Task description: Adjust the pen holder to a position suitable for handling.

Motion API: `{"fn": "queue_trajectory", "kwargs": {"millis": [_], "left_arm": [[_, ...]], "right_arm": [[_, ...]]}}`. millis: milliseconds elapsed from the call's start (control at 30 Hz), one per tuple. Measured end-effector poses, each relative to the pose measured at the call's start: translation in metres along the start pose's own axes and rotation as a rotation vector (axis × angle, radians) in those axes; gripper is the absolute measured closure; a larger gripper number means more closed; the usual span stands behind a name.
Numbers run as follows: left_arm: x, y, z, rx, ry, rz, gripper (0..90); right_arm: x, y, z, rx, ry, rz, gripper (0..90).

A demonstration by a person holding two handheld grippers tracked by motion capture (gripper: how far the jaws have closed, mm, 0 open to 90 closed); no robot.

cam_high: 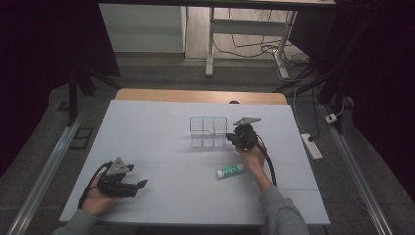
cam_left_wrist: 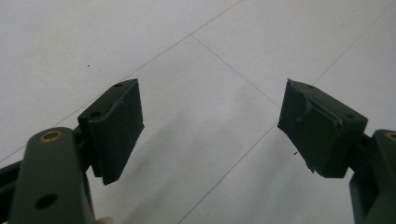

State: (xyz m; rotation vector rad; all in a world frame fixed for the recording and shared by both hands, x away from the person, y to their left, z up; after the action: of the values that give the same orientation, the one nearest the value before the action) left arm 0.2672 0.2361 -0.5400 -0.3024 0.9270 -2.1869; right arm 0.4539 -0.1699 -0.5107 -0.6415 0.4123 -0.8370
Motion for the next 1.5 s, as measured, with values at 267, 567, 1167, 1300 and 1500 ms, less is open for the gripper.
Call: {"fn": "queue_trajectory", "kwargs": {"millis": [267,567,1167,1300,1500], "left_arm": [[0.001,0.001,0.0,-0.004,0.005,-0.001,21.5],[0.0,0.001,0.0,-0.008,0.006,0.0,21.5],[0.0,0.001,-0.002,-0.011,0.003,0.001,21.5],[0.0,0.001,-0.002,-0.01,0.006,0.001,21.5],[0.001,0.001,-0.002,-0.013,0.005,0.004,21.5]], "right_arm": [[-0.002,0.0,0.001,0.003,0.003,-0.005,89.6],[-0.014,0.005,0.006,-0.007,-0.022,0.008,89.6],[-0.027,0.019,0.014,-0.005,-0.028,0.019,89.5],[-0.03,0.022,0.016,-0.005,-0.025,0.026,89.5],[-0.036,0.028,0.021,-0.001,-0.033,0.037,89.5]]}}
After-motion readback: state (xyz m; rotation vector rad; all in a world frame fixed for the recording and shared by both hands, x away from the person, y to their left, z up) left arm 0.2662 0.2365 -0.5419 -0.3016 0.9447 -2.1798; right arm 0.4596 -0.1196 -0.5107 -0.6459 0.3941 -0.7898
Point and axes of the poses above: each handheld gripper's, and its own axes: y roughly forward along the jaws, z roughly out of its top, x roughly to its right, the point moved 1 cm from there along y, roughly forward along the jaws, and after that the axes turned 7 degrees about y, right-handed, at the moved point
